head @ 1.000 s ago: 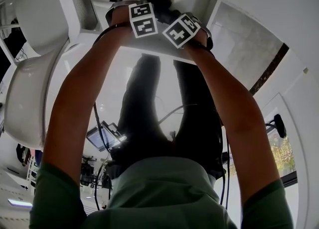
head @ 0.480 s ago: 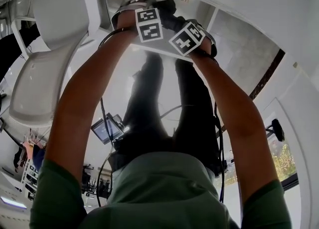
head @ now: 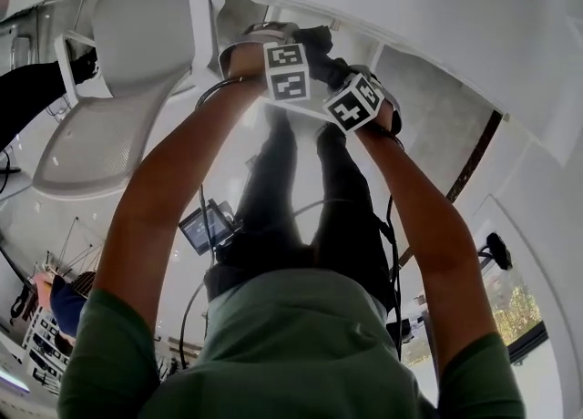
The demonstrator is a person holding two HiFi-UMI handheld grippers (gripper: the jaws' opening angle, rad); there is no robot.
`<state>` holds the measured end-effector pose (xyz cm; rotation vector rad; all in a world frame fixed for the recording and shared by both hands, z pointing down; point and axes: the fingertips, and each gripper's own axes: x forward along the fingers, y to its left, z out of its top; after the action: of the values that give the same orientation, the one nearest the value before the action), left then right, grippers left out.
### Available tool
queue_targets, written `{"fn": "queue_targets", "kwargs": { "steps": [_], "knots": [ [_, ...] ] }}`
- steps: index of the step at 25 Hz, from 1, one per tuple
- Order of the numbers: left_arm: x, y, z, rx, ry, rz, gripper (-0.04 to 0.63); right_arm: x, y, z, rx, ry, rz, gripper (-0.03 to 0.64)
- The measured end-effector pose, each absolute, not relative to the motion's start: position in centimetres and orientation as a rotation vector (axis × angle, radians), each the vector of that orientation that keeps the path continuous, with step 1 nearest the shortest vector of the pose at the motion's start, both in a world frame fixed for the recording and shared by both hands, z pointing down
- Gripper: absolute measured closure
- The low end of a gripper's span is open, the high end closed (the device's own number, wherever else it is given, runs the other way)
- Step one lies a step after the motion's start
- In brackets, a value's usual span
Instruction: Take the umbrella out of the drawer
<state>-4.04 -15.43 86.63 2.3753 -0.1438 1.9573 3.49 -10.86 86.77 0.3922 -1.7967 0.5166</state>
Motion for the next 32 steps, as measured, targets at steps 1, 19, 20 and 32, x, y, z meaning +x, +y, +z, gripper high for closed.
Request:
{"fn": "queue_targets", "kwargs": {
  "steps": [1,19,20,32],
  "knots": [
    [-3.9,-15.6,85.5,2.386,-0.156,1.959,0.248,3.6,-11.0,85.7,0.403,-1.803,0.503,0.422],
    [-2.8,-15.8,64.2,2.572,-0.401,1.992,0.253,4.9,-11.7,65.6,0.550,-1.901,0.244,0.422],
    [-2.6,-15.7,62.9,2.591,-0.420,1.989,0.253,5.1,-11.6,64.4,0.562,-1.905,0.226,0.422],
    [-0.7,-14.9,52.1,2.756,-0.624,1.960,0.258,7.2,-11.4,54.3,0.688,-1.918,0.031,0.422]
  ]
}}
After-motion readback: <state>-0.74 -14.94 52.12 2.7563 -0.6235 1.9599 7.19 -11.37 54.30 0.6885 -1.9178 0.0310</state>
